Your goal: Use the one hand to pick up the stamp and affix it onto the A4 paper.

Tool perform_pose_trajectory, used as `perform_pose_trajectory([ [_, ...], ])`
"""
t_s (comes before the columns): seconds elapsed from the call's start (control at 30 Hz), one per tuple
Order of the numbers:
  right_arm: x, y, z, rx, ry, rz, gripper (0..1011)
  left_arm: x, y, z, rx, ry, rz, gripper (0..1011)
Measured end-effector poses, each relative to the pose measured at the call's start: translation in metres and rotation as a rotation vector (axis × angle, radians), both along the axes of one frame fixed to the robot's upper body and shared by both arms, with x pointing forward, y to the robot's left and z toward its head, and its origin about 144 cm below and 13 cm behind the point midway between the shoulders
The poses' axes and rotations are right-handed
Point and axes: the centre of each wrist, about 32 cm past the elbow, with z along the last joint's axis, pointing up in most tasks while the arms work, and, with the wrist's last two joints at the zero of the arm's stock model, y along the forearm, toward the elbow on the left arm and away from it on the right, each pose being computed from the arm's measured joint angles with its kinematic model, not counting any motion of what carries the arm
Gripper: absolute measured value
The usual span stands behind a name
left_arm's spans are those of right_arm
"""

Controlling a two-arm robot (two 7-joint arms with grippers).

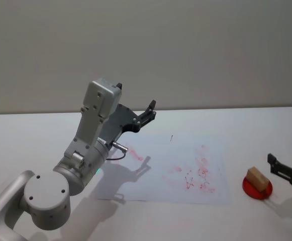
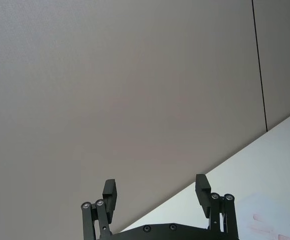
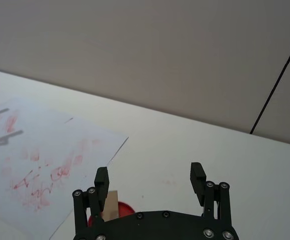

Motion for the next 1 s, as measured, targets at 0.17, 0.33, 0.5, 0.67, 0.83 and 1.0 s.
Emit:
perform_pose_trajectory([
  [0.17,-0.004,-0.003,-0.003,-0.015,0.044,0.018,1001,0.000,0.000,0.000,0.000,0.000,0.000,1001],
  [0.33,-0.007,-0.005,-0.005,-0.030,0.085,0.037,1001,0.000,0.000,0.000,0.000,0.000,0.000,1001],
  [0.5,-0.008,-0.004,-0.008,-0.042,0.116,0.053,1001,0.000,0.000,0.000,0.000,0.000,0.000,1001],
  [0.67,-0.006,-0.002,-0.011,-0.047,0.133,0.067,1001,0.000,0.000,0.000,0.000,0.000,0.000,1001],
  [0.83,-0.003,0.001,-0.013,-0.050,0.148,0.080,1001,0.000,0.000,0.000,0.000,0.000,0.000,1001],
  [1.0,0.002,0.004,-0.016,-0.051,0.162,0.090,1001,0.000,0.000,0.000,0.000,0.000,0.000,1001],
])
